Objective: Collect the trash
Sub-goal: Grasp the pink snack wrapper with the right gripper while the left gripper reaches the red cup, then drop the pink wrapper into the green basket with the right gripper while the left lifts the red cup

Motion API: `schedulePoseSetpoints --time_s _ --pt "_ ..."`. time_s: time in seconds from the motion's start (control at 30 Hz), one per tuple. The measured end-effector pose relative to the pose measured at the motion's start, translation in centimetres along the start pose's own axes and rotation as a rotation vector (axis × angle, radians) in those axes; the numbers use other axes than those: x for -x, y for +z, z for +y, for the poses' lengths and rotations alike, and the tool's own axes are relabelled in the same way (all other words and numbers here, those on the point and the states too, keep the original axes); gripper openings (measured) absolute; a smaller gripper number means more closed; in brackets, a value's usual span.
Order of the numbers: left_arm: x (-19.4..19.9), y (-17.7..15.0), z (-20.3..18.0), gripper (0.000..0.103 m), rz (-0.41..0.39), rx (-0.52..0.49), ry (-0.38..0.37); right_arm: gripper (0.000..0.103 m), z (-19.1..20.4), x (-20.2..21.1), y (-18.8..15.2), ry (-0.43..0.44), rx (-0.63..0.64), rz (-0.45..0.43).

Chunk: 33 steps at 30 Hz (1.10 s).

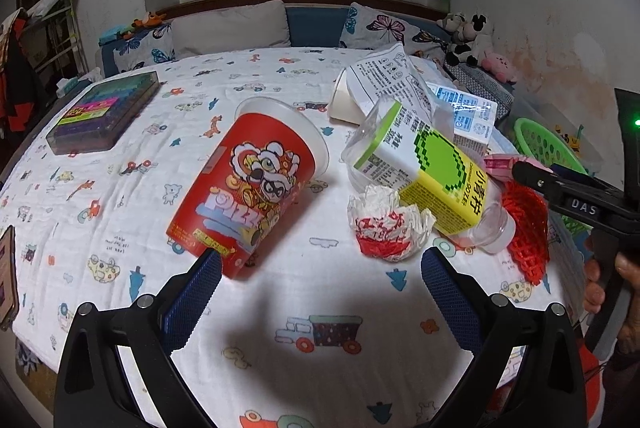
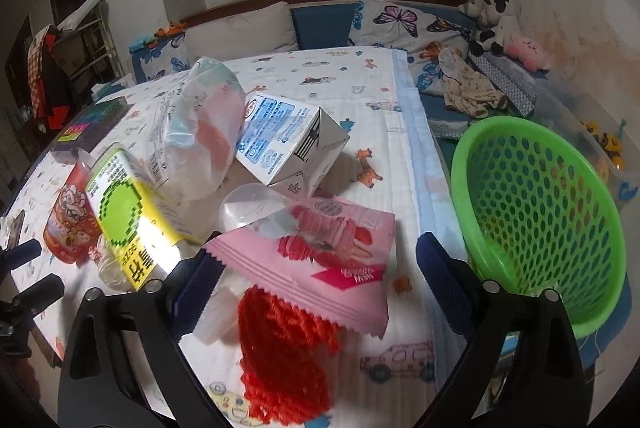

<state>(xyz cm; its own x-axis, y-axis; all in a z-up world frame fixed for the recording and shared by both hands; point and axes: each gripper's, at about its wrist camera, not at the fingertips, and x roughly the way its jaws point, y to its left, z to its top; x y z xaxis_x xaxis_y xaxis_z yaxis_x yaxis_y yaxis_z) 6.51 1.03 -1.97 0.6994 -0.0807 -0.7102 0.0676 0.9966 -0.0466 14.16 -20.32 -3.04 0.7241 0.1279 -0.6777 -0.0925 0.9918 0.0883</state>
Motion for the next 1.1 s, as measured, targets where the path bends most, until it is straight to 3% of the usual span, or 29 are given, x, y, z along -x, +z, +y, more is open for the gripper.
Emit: schedulePoseSetpoints --time_s 0.27,0.63,0.7,0.93,1.1 --pt "-0.5 1.4 1.6 0.097 -0.015 0.014 0.025 0.087 -1.0 -0.7 0.0 0.000 -0.031 0.036" --pt "-2.1 3.4 3.5 0.097 -0.014 -0.002 0.046 0.086 -2.3 -1.1 0.3 0.026 -0.109 0.003" --pt "-2.5 3.5 3.7 0.097 -0.007 -0.009 0.051 0.079 -2.5 -1.0 0.4 0.031 -0.123 -0.012" --pt "-4.4 4.1 4.3 0.097 0.033 -0.034 0.039 0.076 -2.6 -1.2 1.1 0.015 -0.125 -0.054" --pt "-5.9 4.3 4.7 0.097 0.067 -0.048 0.019 0.066 -2.6 -2.0 1.4 0.013 -0.126 -0.048"
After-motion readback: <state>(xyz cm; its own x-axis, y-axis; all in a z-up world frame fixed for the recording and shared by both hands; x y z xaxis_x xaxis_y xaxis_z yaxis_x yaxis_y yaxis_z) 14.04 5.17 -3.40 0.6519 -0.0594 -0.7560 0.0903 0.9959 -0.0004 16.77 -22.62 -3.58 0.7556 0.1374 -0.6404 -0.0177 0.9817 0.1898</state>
